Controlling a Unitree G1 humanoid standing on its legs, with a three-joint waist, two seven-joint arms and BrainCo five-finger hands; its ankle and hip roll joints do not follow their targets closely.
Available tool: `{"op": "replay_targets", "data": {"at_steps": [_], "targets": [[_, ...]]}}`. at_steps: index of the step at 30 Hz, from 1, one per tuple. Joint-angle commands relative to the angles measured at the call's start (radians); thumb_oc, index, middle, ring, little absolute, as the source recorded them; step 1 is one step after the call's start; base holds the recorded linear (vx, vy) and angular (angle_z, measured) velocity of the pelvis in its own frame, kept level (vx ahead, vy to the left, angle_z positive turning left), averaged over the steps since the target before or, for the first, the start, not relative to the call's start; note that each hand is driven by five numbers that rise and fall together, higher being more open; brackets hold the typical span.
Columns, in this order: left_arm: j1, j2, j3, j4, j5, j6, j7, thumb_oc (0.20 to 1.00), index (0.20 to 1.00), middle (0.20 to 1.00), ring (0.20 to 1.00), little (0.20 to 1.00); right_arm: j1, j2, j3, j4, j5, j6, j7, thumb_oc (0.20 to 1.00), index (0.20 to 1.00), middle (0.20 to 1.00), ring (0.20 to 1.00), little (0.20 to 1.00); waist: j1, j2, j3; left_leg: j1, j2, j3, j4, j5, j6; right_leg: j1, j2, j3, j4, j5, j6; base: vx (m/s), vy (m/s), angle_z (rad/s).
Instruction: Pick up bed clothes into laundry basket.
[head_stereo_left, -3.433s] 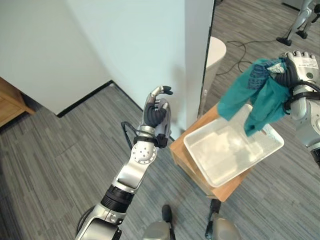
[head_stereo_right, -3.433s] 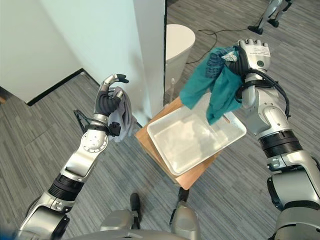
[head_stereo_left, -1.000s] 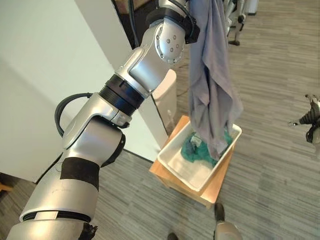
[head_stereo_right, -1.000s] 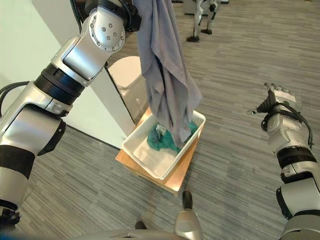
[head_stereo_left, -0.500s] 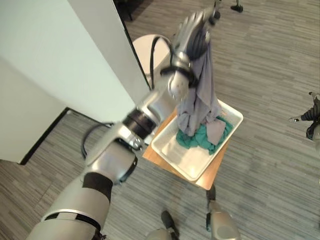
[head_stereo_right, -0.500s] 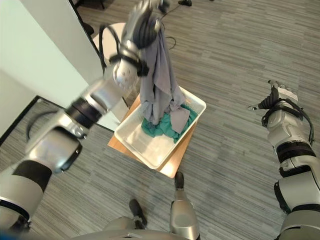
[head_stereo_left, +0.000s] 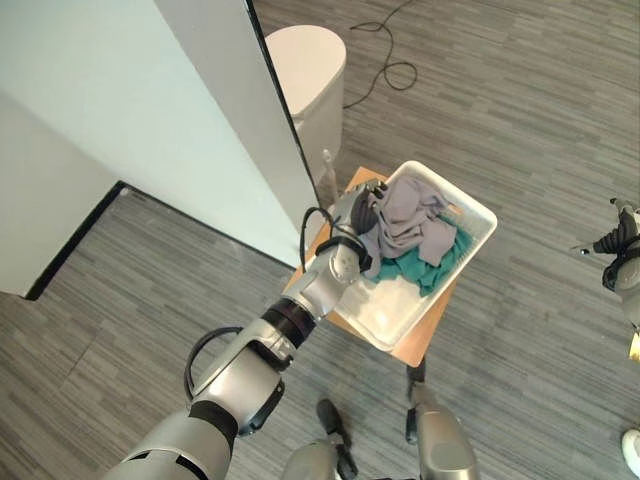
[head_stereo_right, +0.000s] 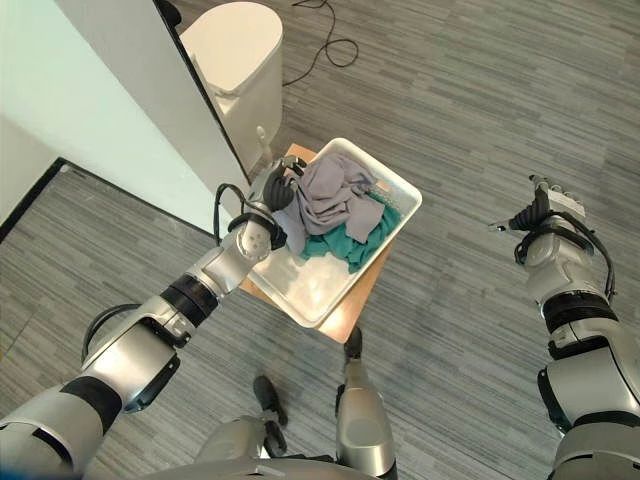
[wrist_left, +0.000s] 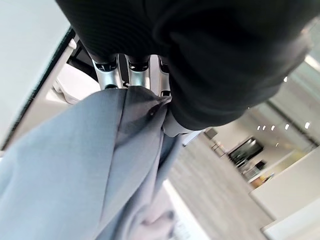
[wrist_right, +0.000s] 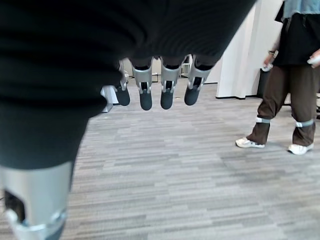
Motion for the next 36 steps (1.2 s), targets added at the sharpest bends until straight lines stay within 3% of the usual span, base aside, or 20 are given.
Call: {"op": "replay_targets", "data": {"at_steps": [1,2,7,13,18,22,25,30,32,33,34,36], "targets": [[-0.063,-0.052,-0.027,0.017,0.047,-0.038,0.005,0.2,0.2,0.2,0.2,0.2,-0.053,-0.024,0.009,-0.005,0.004,-0.006,-0.045,1.0,1.0,1.0,1.0,1.0,0.014,-0.008,-0.012,-0.047,0.066,-0.029,0.006,0.028,-0.058,0.07,-0.105,-0.062,0.013,-0.112,0.153,0.0,0.0,0.0],[-0.045,-0.055,-0.025,0.008,0.043,-0.039,0.004,1.0,1.0,1.0,1.0,1.0,-0.046,-0.013,0.011,-0.014,-0.005,-0.004,-0.042,1.0,1.0,1.0,1.0,1.0,0.012,0.0,-0.012,-0.048,0.066,-0.028,0.006,0.028,-0.058,0.069,-0.108,-0.06,0.013,-0.112,0.154,0.0,0.0,0.0],[0.011,-0.063,0.006,-0.059,-0.008,-0.05,0.011,1.0,1.0,1.0,1.0,1.0,0.005,0.002,-0.028,-0.096,-0.011,-0.002,-0.055,1.0,1.0,1.0,1.0,1.0,0.005,0.002,-0.026,-0.038,0.062,-0.036,0.006,0.022,-0.054,0.081,-0.109,-0.057,0.013,-0.114,0.152,0.0,-0.021,0.0],[0.138,-0.015,0.121,-0.346,-0.157,-0.117,0.019,1.0,1.0,1.0,1.0,1.0,0.253,0.03,-0.233,-0.489,-0.053,-0.019,-0.107,1.0,1.0,1.0,1.0,1.0,0.006,-0.001,-0.068,-0.006,0.058,-0.059,0.006,0.005,-0.044,0.126,-0.101,-0.053,0.013,-0.131,0.142,0.05,-0.073,0.13],[0.311,0.087,0.235,-0.621,-0.205,-0.187,-0.004,1.0,1.0,1.0,1.0,1.0,0.439,0.08,-0.359,-0.803,-0.125,-0.079,-0.123,1.0,1.0,1.0,1.0,1.0,0.03,0.004,-0.104,0.017,0.061,-0.081,0.006,0.0,-0.04,0.166,-0.091,-0.064,0.013,-0.149,0.131,0.05,-0.094,0.2],[0.655,0.18,0.377,-0.878,-0.245,-0.265,-0.07,1.0,1.0,1.0,1.0,1.0,0.632,0.187,-0.389,-1.067,-0.182,-0.176,-0.081,1.0,1.0,1.0,1.0,1.0,0.092,0.016,-0.144,0.02,0.075,-0.115,0.006,0.018,-0.054,0.199,-0.069,-0.085,0.013,-0.174,0.111,0.04,-0.124,0.17],[0.859,0.212,0.453,-0.93,-0.313,-0.3,-0.122,1.0,1.0,1.0,1.0,1.0,0.704,0.237,-0.367,-1.133,-0.167,-0.22,-0.042,1.0,1.0,1.0,1.0,1.0,0.135,0.02,-0.173,0.012,0.09,-0.143,0.006,0.036,-0.067,0.214,-0.051,-0.106,0.013,-0.19,0.098,0.03,-0.16,0.38],[1.0,0.181,0.513,-0.904,-0.408,-0.317,-0.151,1.0,1.0,1.0,1.0,1.0,0.706,0.27,-0.335,-1.175,-0.152,-0.237,-0.013,1.0,1.0,1.0,1.0,1.0,0.184,0.032,-0.186,-0.002,0.107,-0.168,0.006,0.059,-0.074,0.224,-0.031,-0.128,0.013,-0.21,0.087,0.01,-0.088,0.36],[1.053,0.149,0.553,-0.883,-0.485,-0.332,-0.154,1.0,1.0,1.0,1.0,1.0,0.683,0.28,-0.31,-1.196,-0.159,-0.241,0.002,1.0,1.0,1.0,1.0,1.0,0.228,0.042,-0.174,-0.021,0.1,-0.192,0.006,0.078,-0.068,0.22,-0.028,-0.139,0.013,-0.215,0.085,-0.12,-0.056,0.25],[1.057,0.142,0.554,-0.878,-0.496,-0.334,-0.158,1.0,1.0,1.0,1.0,1.0,0.674,0.282,-0.305,-1.2,-0.162,-0.242,-0.001,1.0,1.0,1.0,1.0,1.0,0.239,0.041,-0.167,-0.03,0.099,-0.185,0.006,0.088,-0.066,0.218,-0.031,-0.149,0.013,-0.215,0.08,-0.2,-0.06,0.17],[1.05,0.137,0.551,-0.868,-0.506,-0.332,-0.16,1.0,1.0,1.0,1.0,1.0,0.665,0.277,-0.308,-1.197,-0.163,-0.24,-0.012,1.0,1.0,1.0,1.0,1.0,0.238,0.032,-0.151,-0.026,0.102,-0.132,0.028,0.071,-0.058,0.219,-0.048,-0.175,0.013,-0.214,0.072,-0.33,-0.111,0.61],[1.027,0.137,0.548,-0.857,-0.527,-0.33,-0.171,1.0,1.0,1.0,1.0,1.0,0.65,0.276,-0.311,-1.197,-0.169,-0.229,-0.019,1.0,1.0,1.0,1.0,1.0,0.206,0.005,-0.123,-0.044,0.112,-0.013,0.173,-0.002,-0.036,0.198,-0.084,-0.237,0.013,-0.195,0.047,-0.36,-0.177,1.59]]}}
